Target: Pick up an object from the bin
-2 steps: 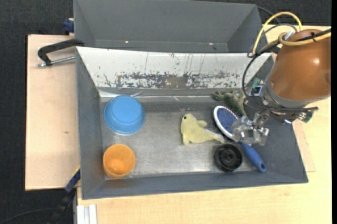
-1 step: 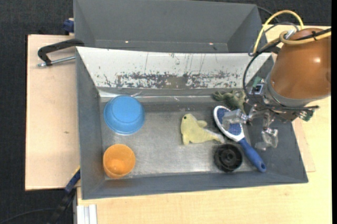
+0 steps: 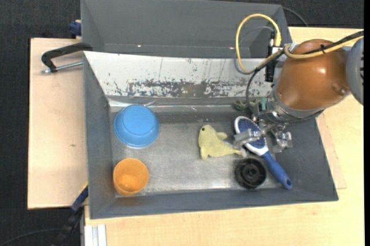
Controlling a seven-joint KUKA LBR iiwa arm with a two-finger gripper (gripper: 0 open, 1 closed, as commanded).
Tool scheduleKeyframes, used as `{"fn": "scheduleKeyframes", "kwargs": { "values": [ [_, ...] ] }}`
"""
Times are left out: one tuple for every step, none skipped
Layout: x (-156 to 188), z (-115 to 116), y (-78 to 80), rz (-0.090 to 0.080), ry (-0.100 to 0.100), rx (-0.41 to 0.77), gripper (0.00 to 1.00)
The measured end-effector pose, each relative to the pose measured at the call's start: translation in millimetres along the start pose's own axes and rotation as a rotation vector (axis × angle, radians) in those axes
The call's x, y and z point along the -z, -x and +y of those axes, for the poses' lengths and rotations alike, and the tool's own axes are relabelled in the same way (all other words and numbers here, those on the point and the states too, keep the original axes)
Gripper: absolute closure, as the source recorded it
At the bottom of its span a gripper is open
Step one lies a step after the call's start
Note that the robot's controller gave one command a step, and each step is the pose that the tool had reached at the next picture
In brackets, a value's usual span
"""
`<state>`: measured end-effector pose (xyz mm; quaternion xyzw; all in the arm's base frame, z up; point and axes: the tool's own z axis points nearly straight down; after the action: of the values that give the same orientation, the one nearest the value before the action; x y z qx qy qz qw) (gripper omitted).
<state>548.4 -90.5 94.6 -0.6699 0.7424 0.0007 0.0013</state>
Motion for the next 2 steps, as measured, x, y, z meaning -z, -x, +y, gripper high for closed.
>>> {"fn": "scheduleKeyframes", "kwargs": {
  "values": [
    [-12.9,-30.8,-20.7,-0.001,-0.003,0.237,0.0],
    [-13.0,-30.3,-19.2,-0.003,-0.001,0.239,1.0]
  ]
}}
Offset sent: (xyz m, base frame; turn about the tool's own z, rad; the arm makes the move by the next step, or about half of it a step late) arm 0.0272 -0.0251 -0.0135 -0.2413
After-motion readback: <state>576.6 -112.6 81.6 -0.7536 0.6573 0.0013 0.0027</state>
